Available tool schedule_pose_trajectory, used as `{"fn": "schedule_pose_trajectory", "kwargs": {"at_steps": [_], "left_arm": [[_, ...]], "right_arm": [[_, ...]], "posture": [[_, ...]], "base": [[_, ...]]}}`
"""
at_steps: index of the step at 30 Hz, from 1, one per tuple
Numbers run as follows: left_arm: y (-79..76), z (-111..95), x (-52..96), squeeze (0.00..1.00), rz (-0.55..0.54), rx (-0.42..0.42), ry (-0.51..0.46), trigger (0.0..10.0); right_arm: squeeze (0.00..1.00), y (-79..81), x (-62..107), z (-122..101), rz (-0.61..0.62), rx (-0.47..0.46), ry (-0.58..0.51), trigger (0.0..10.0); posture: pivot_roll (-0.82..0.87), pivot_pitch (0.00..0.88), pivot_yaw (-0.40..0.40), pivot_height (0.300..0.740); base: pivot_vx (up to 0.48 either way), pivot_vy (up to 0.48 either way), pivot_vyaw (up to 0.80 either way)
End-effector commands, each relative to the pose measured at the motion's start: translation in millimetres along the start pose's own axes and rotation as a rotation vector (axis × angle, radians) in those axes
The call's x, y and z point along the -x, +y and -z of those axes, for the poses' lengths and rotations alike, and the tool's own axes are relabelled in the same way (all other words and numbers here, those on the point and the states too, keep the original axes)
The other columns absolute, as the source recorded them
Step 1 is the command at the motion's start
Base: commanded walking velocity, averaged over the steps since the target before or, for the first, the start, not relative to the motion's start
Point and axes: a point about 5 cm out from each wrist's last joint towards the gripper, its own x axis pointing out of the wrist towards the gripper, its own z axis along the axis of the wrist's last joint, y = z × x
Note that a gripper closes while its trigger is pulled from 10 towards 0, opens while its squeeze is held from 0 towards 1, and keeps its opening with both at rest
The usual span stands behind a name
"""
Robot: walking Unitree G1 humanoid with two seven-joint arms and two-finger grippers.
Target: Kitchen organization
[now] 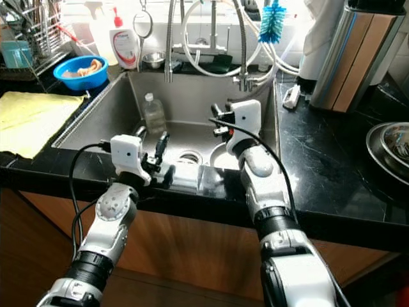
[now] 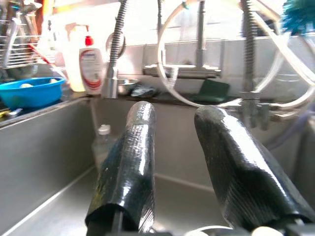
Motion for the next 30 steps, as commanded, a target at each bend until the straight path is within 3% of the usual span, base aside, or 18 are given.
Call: {"fn": "schedule_pose_trajectory", "kwargs": {"at_steps": [1,5,6,7,9,15,19,20,30], "left_arm": [[2.8,-4.8,0.2,0.0,-0.014,-0.005,-0.021,10.0],[2.2,-3.3,2.4,0.0,-0.01,-0.002,-0.014,10.0],[2.2,-3.3,2.4,0.0,-0.01,-0.002,-0.014,10.0],[1.7,-2.5,2.9,0.0,-0.006,0.0,-0.01,10.0],[0.8,-2.0,2.8,0.0,-0.001,0.002,-0.007,10.0],[0.9,-3.4,1.8,0.0,0.001,0.001,-0.009,10.0],[1.1,-4.0,2.5,0.0,0.009,-0.001,-0.007,10.0],[0.6,-3.9,2.5,0.0,0.013,0.0,-0.006,10.0],[-6.5,-1.7,1.7,0.0,0.056,0.001,0.012,10.0]], "right_arm": [[0.0,-4.5,6.2,-5.9,0.038,0.039,-0.016,10.0],[0.0,-35.1,21.7,-6.2,0.184,0.049,0.01,10.0],[0.0,-35.1,21.7,-6.2,0.184,0.049,0.01,10.0],[0.0,-51.2,28.2,-5.8,0.258,0.061,0.039,10.0],[0.0,-65.7,36.7,-6.1,0.316,0.068,0.059,10.0],[0.0,-67.4,49.4,-9.3,0.338,0.054,0.062,10.0],[0.0,-71.4,60.7,-4.8,0.402,0.049,0.132,10.0],[0.0,-78.1,64.8,0.6,0.455,0.037,0.198,10.0],[0.0,-94.8,70.8,-3.1,0.515,0.002,0.279,10.0]], "posture": [[-0.14,0.0,0.055,0.74],[-0.16,0.0,0.062,0.74],[-0.16,0.0,0.062,0.74],[-0.16,0.0,0.063,0.74],[-0.17,0.0,0.064,0.74],[-0.17,0.0,0.066,0.74],[-0.17,0.0,0.07,0.74],[-0.18,0.0,0.072,0.74],[-0.18,0.0,0.076,0.74]], "base": [[0.0,0.0,0.0],[0.0,0.0,0.0],[0.0,0.0,0.0],[0.0,0.0,0.0],[0.0,0.0,0.0],[0.0,0.0,0.0],[0.0,0.0,0.0],[0.0,0.0,0.0],[0.0,0.0,0.0]]}}
